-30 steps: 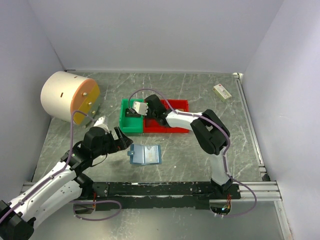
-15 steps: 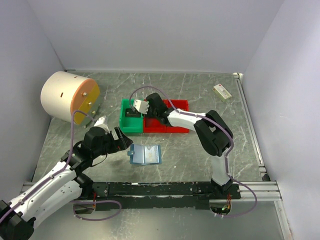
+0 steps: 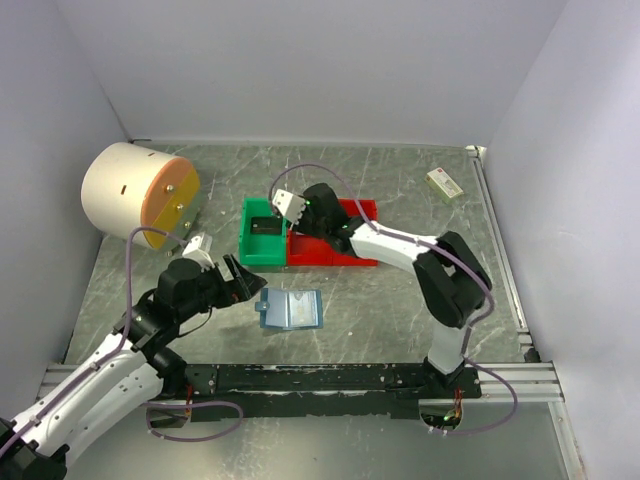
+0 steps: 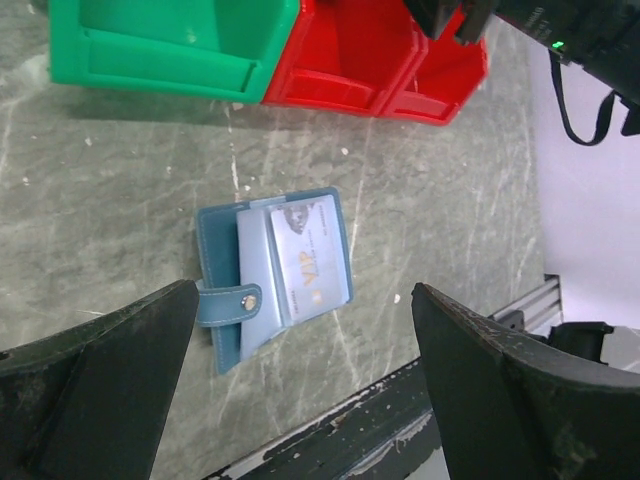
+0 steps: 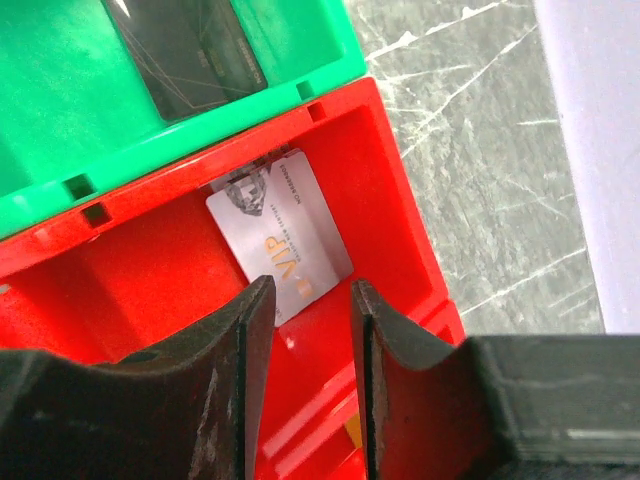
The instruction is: Take the credit cards out of the card holder
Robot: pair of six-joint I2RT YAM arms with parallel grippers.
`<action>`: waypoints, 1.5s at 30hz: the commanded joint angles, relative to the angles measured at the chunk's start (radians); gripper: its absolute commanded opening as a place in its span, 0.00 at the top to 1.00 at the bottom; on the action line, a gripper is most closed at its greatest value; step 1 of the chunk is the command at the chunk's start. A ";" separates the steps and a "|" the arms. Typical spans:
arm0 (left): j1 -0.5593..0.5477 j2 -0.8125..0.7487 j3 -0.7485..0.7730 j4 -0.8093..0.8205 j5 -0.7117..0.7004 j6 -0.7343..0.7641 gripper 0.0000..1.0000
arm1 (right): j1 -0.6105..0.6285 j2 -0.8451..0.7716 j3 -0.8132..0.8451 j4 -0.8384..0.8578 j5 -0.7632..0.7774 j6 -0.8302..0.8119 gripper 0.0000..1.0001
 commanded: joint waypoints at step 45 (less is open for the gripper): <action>0.006 -0.183 -0.047 -0.017 0.065 -0.131 0.01 | -0.018 0.324 0.404 -0.435 0.130 0.967 0.84</action>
